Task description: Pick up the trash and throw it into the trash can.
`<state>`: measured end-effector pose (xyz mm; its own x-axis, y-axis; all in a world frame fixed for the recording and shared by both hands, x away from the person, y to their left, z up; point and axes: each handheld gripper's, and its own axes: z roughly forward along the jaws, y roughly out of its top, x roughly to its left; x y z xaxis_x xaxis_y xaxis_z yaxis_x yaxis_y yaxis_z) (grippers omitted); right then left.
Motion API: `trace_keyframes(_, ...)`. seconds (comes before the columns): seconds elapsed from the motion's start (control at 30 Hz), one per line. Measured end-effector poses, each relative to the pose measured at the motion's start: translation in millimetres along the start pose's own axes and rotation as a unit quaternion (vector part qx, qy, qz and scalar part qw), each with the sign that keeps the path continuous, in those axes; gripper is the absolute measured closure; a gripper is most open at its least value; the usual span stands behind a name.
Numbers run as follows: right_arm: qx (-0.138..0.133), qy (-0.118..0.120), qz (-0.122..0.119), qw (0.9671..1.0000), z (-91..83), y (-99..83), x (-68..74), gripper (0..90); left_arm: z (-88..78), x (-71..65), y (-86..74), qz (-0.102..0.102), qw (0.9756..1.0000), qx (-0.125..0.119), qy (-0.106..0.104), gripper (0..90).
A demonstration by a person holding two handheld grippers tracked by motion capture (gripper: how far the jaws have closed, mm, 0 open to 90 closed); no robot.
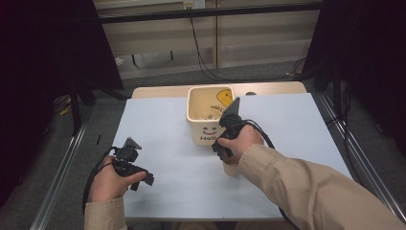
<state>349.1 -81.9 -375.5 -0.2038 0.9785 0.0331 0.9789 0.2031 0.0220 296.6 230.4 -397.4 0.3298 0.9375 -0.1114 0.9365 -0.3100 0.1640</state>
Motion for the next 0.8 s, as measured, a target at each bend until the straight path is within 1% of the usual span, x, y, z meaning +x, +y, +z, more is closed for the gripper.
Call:
trace_keyframes(0.1,-0.001,0.001,-0.002,1.0000,2.1,-0.7,1.6,9.2,-0.1,-0.2,0.1,0.000,1.0000,0.000,0.000,7.2)
trace_keyframes(0.2,0.009,-0.001,-0.003,1.0000,6.9,-2.1,4.4,9.4,-0.5,0.0,0.0,0.000,1.0000,-0.001,0.001,7.2)
trace_keyframes(0.23,0.009,-0.005,-0.004,0.9999,8.5,-2.4,4.9,9.6,-0.9,0.7,0.3,0.004,1.0000,0.002,0.001,7.2)
trace_keyframes(0.3,0.010,-0.007,-0.005,0.9999,9.5,-2.5,4.8,10.0,-0.4,-0.1,0.0,0.000,1.0000,-0.001,-0.001,7.2)
trace_keyframes(0.33,0.013,-0.004,0.000,0.9999,12.5,-3.2,4.2,11.8,-0.3,-0.3,0.0,0.001,1.0000,-0.002,-0.001,7.2)
trace_keyframes(0.4,0.013,-0.003,-0.001,0.9999,13.5,-3.5,3.6,13.0,-0.7,-0.2,0.1,0.002,1.0000,-0.002,-0.001,7.2)
trace_keyframes(0.43,0.018,-0.002,-0.001,0.9998,14.5,-4.1,2.9,13.8,-0.7,-0.1,0.0,0.001,1.0000,-0.003,-0.001,7.2)
trace_keyframes(0.5,0.018,0.002,0.003,0.9998,15.7,-5.0,2.4,15.2,-0.8,0.2,0.1,0.000,1.0000,-0.001,0.000,7.2)
trace_keyframes(0.53,0.014,0.005,0.004,0.9999,15.4,-4.9,2.4,17.6,-0.9,1.0,0.1,0.004,1.0000,-0.002,0.001,7.2)
trace_keyframes(0.57,0.015,0.006,0.003,0.9999,14.1,-4.5,1.8,18.1,-1.0,0.2,0.0,-0.001,1.0000,0.000,-0.001,7.2)
trace_keyframes(0.63,0.014,0.001,0.005,0.9999,12.8,-4.2,1.1,19.0,-0.7,-0.1,-0.2,0.000,1.0000,-0.002,-0.002,7.2)
trace_keyframes(0.67,0.018,0.003,0.004,0.9998,11.5,-4.0,0.1,19.3,-0.8,-0.2,-0.1,0.000,1.0000,-0.002,-0.002,7.2)
trace_keyframes(0.7,0.015,0.005,0.006,0.9999,10.0,-4.0,-0.4,19.8,-0.7,-0.1,-0.1,0.000,1.0000,-0.001,-0.002,7.2)
trace_keyframes(0.73,0.015,0.005,0.003,0.9999,8.4,-4.0,-1.8,19.9,-0.8,0.1,0.0,0.000,1.0000,0.001,-0.001,7.2)
trace_keyframes(0.77,0.017,0.007,0.004,0.9998,6.4,-3.8,-2.9,20.0,-1.0,1.1,0.3,0.005,1.0000,0.003,0.002,7.2)
trace_keyframes(0.8,0.017,0.007,0.005,0.9998,4.0,-3.5,-3.7,20.2,-0.8,1.1,0.3,0.004,1.0000,0.004,0.002,7.2)
